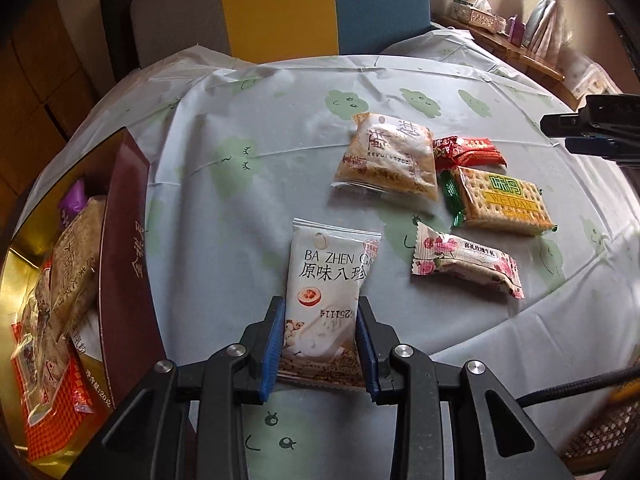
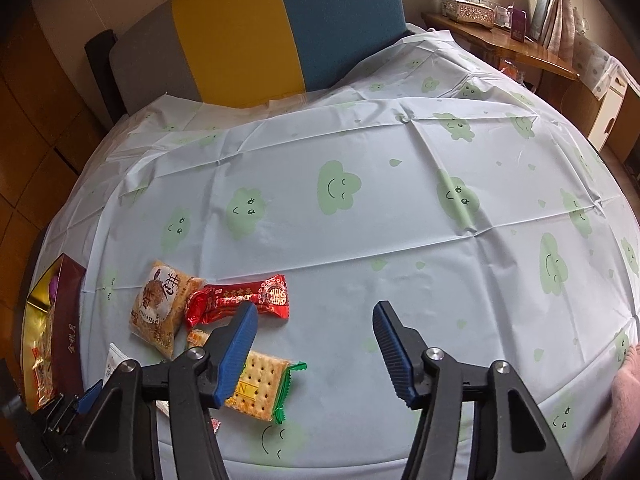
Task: Organize snacks
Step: 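Hold the white bag in the left tool while the right tool grasps the red candy bar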
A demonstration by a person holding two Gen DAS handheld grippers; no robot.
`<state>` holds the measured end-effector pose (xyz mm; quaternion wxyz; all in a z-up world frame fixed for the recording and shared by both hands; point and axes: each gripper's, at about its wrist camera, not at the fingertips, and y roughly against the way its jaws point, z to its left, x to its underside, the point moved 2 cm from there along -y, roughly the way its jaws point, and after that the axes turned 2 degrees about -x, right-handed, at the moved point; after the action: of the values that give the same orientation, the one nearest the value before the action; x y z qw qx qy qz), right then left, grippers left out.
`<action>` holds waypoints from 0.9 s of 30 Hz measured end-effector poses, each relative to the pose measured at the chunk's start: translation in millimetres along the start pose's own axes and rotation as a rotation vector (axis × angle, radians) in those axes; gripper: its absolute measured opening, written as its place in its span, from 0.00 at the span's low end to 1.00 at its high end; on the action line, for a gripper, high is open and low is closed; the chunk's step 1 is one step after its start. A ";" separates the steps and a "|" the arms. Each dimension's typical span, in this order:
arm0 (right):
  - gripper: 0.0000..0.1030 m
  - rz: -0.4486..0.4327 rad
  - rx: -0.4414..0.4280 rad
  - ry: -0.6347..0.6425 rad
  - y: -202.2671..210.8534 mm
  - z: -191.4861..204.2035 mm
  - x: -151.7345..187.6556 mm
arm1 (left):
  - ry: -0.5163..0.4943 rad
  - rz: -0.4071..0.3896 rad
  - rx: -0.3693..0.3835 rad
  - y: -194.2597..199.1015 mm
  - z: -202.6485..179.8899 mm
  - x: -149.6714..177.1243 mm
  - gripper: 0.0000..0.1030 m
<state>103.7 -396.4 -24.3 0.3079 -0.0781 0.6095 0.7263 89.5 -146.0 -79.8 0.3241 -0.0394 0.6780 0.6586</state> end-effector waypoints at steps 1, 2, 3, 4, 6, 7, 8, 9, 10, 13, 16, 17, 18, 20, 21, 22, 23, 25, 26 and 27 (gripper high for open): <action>0.55 0.004 -0.005 0.011 -0.9 2.6 1.0 | 0.010 -0.002 0.008 -0.5 1.7 0.0 0.33; 0.52 0.008 -0.009 0.024 -1.9 5.6 2.1 | 0.012 -0.005 0.011 -1.3 2.0 0.1 0.33; 0.51 0.013 -0.011 0.035 -2.9 8.4 3.3 | 0.011 -0.010 0.013 -1.5 2.4 0.6 0.33; 0.50 0.017 -0.011 0.045 -4.1 10.7 4.7 | 0.010 -0.017 0.014 -1.1 2.3 1.5 0.33; 0.44 0.027 -0.014 0.064 -6.3 15.3 7.2 | 0.002 -0.030 0.017 -2.5 3.1 2.1 0.33; 0.42 0.032 -0.016 0.075 -7.4 17.8 8.4 | 0.003 -0.033 0.020 -2.3 3.5 2.5 0.33; 0.42 0.037 -0.017 0.086 -8.7 20.0 9.5 | 0.006 -0.035 0.025 -2.2 4.3 2.6 0.33; 0.40 0.044 -0.015 0.098 -10.6 22.6 10.9 | 0.007 -0.038 0.028 -1.9 4.6 3.1 0.33; 0.37 0.054 -0.015 0.112 -12.9 25.2 12.6 | 0.007 -0.043 0.031 -1.5 4.9 3.7 0.33; 0.36 0.083 -0.013 0.157 -19.3 33.2 17.9 | 0.005 -0.058 0.034 -1.6 5.0 5.2 0.33; 0.36 0.085 0.003 0.199 -21.8 40.7 22.0 | 0.007 -0.069 0.041 -0.9 5.5 6.9 0.33; 0.36 0.078 0.009 0.211 -21.4 42.4 22.3 | 0.008 -0.069 0.045 -0.4 6.1 7.5 0.33; 0.36 0.069 0.018 0.228 -20.8 44.3 22.1 | 0.011 -0.067 0.051 -0.4 6.7 7.2 0.33; 0.36 0.063 0.038 0.258 -22.0 46.9 21.7 | 0.020 -0.065 0.063 -0.5 8.4 6.9 0.33; 0.36 0.071 0.036 0.263 -23.5 47.1 20.7 | 0.022 -0.065 0.067 -0.6 8.8 6.8 0.33; 0.36 0.076 0.044 0.271 -25.4 47.4 18.7 | 0.024 -0.066 0.070 -0.6 9.1 6.8 0.33; 0.36 0.080 0.056 0.288 -27.1 48.6 15.6 | 0.026 -0.067 0.074 -0.6 9.5 6.8 0.33; 0.37 0.093 0.070 0.364 -31.7 55.7 9.0 | 0.032 -0.068 0.083 -0.7 10.5 6.9 0.33; 0.40 0.093 0.086 0.409 -34.2 59.4 5.4 | 0.035 -0.068 0.087 -0.7 11.2 7.0 0.33; 0.41 0.106 0.091 0.456 -38.4 63.7 2.4 | 0.035 -0.068 0.088 -0.7 11.0 6.9 0.33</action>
<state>139.3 -333.6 -42.0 0.1271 -0.1940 0.6985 0.6769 88.7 -133.5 -82.9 0.3357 -0.0596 0.7100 0.6162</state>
